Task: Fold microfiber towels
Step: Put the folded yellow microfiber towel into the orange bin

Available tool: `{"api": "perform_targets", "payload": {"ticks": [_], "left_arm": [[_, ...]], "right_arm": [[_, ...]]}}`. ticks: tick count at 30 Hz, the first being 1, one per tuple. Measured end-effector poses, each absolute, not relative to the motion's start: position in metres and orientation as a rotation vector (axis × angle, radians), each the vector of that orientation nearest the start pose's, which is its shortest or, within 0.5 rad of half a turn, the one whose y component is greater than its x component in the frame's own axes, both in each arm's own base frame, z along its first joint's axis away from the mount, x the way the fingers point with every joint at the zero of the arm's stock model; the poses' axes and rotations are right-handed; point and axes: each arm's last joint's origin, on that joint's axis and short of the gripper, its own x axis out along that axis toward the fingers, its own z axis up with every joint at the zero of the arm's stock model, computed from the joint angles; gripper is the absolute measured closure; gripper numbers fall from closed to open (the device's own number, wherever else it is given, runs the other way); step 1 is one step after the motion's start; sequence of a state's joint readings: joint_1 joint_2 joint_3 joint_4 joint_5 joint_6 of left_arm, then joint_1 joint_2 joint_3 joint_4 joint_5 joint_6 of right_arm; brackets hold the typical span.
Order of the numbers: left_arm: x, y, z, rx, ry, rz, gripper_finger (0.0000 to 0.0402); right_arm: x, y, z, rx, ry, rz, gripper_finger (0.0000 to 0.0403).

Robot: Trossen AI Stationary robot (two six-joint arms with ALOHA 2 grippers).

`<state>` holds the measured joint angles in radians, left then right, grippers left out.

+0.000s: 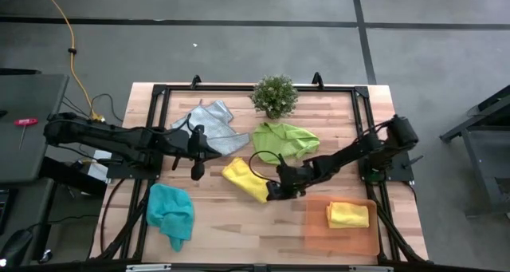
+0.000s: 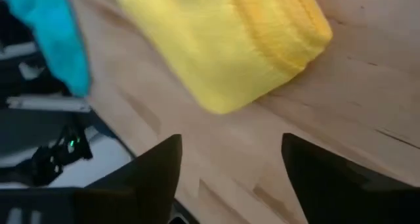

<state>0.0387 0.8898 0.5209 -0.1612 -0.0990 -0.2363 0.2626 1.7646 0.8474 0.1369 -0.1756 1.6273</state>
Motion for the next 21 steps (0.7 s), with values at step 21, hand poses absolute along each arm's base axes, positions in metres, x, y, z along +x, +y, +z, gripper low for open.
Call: {"api": "perform_targets", "payload": {"ticks": [21], "left_arm": [[0.187,0.01,0.227,-0.212,0.512,0.195,0.0401]], "right_arm": [[0.339,0.092,0.113,1.654,0.666,-0.654,0.0148]]}}
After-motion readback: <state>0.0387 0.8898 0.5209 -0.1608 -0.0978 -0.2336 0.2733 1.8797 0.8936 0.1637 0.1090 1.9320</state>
